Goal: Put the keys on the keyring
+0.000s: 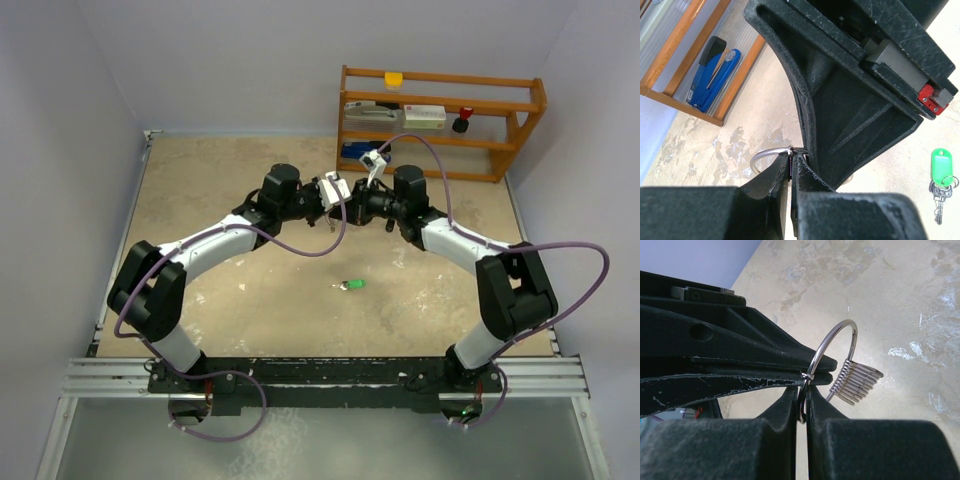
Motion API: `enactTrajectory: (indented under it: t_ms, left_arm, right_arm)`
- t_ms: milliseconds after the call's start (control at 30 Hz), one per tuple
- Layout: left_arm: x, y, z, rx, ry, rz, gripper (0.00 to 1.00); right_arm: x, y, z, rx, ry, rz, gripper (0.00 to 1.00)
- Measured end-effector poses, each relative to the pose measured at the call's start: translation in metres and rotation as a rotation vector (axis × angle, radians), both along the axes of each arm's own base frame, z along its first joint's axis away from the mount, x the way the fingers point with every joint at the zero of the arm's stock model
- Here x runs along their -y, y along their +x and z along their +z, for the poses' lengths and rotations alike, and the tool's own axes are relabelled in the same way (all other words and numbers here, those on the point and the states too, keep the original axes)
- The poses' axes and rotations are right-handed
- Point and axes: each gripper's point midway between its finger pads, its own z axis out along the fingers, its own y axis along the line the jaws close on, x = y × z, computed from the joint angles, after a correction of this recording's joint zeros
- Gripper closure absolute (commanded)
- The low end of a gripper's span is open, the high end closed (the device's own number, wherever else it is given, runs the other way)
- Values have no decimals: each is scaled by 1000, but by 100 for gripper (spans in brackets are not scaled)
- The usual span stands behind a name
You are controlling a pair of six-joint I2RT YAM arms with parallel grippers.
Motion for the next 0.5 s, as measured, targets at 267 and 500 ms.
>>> enactTrajectory:
  t_ms: [267,500]
  left_arm:
    - [-1,-1,-6,4,-12,12,91]
    - [-3,-2,-11,0,-19,25,99]
  right_arm:
    - [4,-1,-4,-8,-30,-13,100]
    - [7,-2,-9,-17,-53,-16,100]
